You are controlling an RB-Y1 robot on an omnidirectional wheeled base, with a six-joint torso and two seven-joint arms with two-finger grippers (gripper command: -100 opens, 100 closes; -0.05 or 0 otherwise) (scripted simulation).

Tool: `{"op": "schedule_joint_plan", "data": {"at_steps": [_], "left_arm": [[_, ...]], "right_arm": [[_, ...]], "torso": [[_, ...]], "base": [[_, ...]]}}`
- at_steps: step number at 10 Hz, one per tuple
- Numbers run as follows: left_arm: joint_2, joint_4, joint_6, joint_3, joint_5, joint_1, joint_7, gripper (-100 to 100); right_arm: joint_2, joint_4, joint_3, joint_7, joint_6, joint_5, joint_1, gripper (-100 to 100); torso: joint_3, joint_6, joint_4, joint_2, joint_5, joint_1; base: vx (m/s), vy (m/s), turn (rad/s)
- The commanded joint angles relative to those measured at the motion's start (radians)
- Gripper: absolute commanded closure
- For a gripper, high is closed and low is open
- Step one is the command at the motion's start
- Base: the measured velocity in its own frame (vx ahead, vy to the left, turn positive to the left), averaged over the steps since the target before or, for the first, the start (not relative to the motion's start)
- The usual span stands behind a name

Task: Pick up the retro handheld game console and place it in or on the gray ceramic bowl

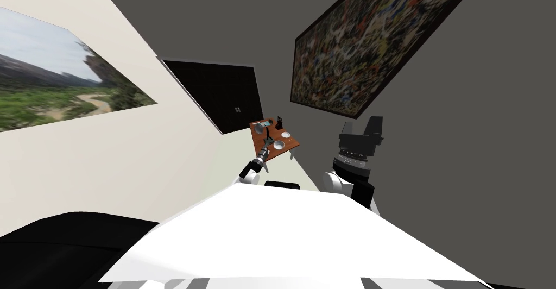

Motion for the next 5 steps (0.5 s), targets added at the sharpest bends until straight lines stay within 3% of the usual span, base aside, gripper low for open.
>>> {"op": "schedule_joint_plan", "data": {"at_steps": [1, 5], "left_arm": [[0.010, 0.028, 0.023, 0.012, 0.011, -0.010, -0.016, -100], [0.026, 0.077, 0.063, 0.033, 0.030, -0.027, -0.042, -100]], "right_arm": [[0.000, 0.000, 0.000, 0.000, 0.000, 0.000, 0.000, 0], [0.000, 0.000, 0.000, 0.000, 0.000, 0.000, 0.000, 0]], "torso": [[0.000, 0.000, 0.000, 0.000, 0.000, 0.000], [0.001, 0.000, 0.000, 0.002, 0.000, -0.001]], "base": [[-0.012, -0.020, -0.094], [-0.017, -0.018, -0.089]]}}
